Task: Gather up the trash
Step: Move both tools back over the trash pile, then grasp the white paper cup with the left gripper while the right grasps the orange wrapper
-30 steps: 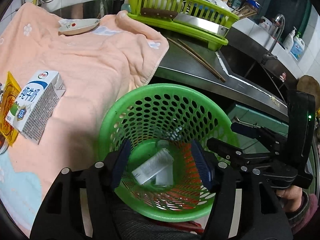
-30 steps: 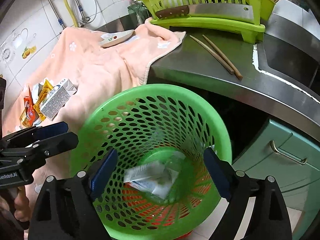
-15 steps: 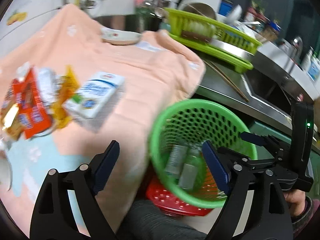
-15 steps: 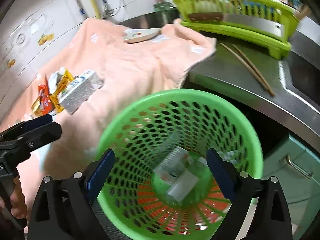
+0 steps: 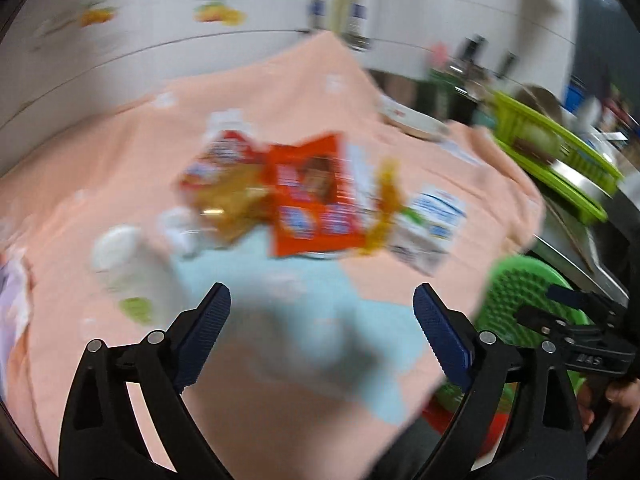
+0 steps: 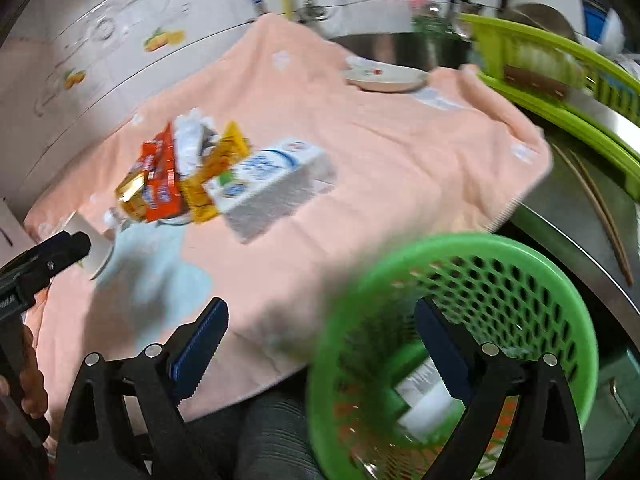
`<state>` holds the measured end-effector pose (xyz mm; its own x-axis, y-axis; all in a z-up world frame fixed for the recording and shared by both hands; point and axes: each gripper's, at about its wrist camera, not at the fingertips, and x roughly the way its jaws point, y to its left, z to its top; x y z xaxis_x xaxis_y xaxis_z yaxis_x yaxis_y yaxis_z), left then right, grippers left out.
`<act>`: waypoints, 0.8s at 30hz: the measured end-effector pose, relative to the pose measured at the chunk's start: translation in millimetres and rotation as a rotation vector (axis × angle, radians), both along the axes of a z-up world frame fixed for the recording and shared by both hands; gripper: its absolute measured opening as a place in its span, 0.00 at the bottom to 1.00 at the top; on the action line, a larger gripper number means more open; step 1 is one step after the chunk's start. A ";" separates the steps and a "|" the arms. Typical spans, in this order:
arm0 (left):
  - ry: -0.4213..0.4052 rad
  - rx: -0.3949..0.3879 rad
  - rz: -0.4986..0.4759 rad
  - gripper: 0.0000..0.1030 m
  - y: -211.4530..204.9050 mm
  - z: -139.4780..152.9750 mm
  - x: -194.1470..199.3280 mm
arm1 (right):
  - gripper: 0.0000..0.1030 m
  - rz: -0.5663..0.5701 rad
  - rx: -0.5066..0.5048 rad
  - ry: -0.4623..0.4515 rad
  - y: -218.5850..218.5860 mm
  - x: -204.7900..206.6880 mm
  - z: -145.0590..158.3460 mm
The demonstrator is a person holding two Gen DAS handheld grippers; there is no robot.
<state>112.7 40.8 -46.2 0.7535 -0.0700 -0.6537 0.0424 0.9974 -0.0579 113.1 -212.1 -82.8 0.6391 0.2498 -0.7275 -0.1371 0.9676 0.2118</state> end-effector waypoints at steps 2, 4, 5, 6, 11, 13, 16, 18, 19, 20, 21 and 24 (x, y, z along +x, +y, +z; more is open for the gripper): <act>-0.017 0.017 0.071 0.90 21.4 1.7 -1.4 | 0.88 0.028 0.002 -0.001 12.6 6.7 1.6; -0.031 0.028 0.158 0.92 47.9 2.9 -1.7 | 0.88 0.059 0.000 -0.004 26.6 13.5 3.8; -0.031 0.026 0.179 0.92 55.6 2.8 -1.8 | 0.88 0.072 -0.004 -0.007 33.8 16.5 5.2; -0.028 0.020 0.205 0.92 67.1 1.6 -0.6 | 0.88 0.091 -0.007 -0.011 42.8 20.9 7.3; 0.013 0.010 0.273 0.92 101.8 -10.2 16.1 | 0.88 0.162 -0.015 -0.032 74.6 36.5 17.6; 0.039 -0.019 0.265 0.92 112.4 -16.7 27.8 | 0.88 0.184 -0.022 -0.044 86.4 42.0 21.6; 0.055 -0.035 0.263 0.92 121.1 -24.9 40.6 | 0.88 0.212 -0.017 -0.054 100.2 50.5 28.2; 0.059 -0.042 0.263 0.92 124.6 -30.2 47.4 | 0.88 0.218 -0.020 -0.063 108.3 58.8 32.5; 0.059 -0.048 0.259 0.92 125.9 -32.2 49.8 | 0.88 0.221 -0.022 -0.066 110.8 61.8 33.5; 0.059 -0.054 0.255 0.92 126.8 -34.9 51.4 | 0.88 0.224 -0.023 -0.071 114.6 66.0 34.9; 0.061 -0.061 0.253 0.91 128.2 -37.1 53.7 | 0.88 0.230 -0.023 -0.074 118.7 70.1 36.5; 0.067 -0.082 0.233 0.82 131.9 -42.9 59.1 | 0.83 0.261 -0.006 -0.083 129.5 79.1 40.0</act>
<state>171.8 172.6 -89.0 0.7106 0.0455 -0.7021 -0.1948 0.9716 -0.1341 192.2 -82.6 -42.8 0.6112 0.4096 -0.6773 -0.3990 0.8985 0.1833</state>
